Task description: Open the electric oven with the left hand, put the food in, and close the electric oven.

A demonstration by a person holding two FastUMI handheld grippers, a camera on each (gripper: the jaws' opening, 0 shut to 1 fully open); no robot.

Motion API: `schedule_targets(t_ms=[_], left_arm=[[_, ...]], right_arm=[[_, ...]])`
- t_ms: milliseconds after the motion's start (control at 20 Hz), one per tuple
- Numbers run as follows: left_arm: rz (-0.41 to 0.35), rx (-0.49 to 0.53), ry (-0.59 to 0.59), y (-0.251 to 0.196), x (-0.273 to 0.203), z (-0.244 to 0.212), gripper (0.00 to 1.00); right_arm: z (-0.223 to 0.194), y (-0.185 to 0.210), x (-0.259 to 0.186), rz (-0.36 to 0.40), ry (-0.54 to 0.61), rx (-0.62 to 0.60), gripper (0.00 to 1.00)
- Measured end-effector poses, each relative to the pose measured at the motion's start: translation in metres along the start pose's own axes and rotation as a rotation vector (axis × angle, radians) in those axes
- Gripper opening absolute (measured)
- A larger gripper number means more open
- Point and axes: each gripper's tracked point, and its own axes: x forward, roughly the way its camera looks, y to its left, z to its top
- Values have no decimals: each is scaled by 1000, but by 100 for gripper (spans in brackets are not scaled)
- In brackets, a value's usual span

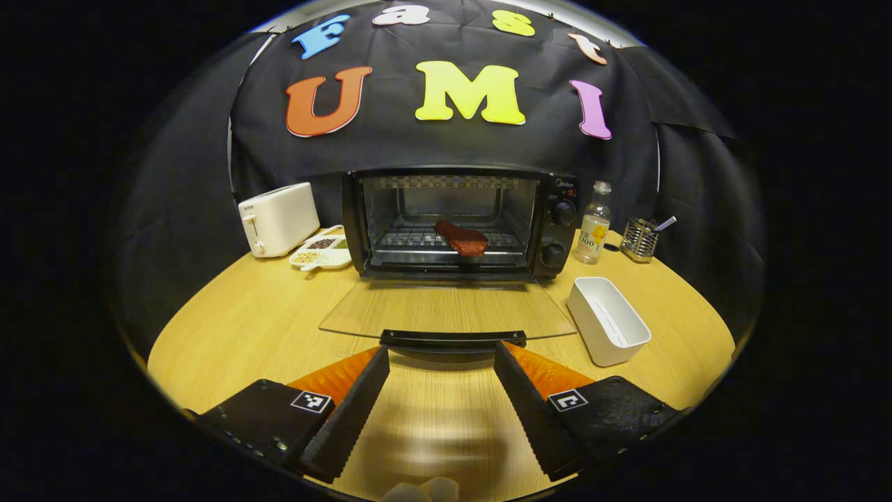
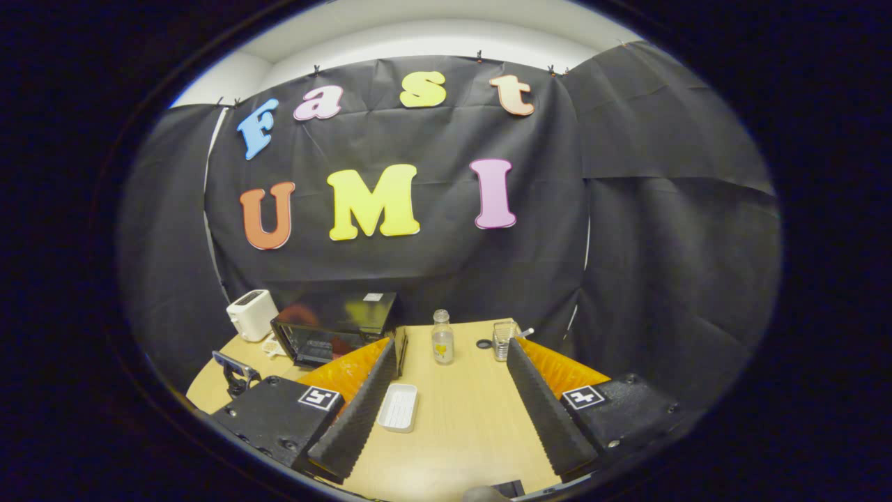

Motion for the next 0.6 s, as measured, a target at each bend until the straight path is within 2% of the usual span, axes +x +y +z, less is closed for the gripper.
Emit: schedule_targets(t_ms=[250, 600], left_arm=[[-8, 14, 55, -4, 28, -25, 97], [0, 37, 69, -4, 46, -24, 97]], right_arm=[[0, -6, -6, -44, 12, -13, 100], [3, -1, -4, -26, 11, -20, 100]])
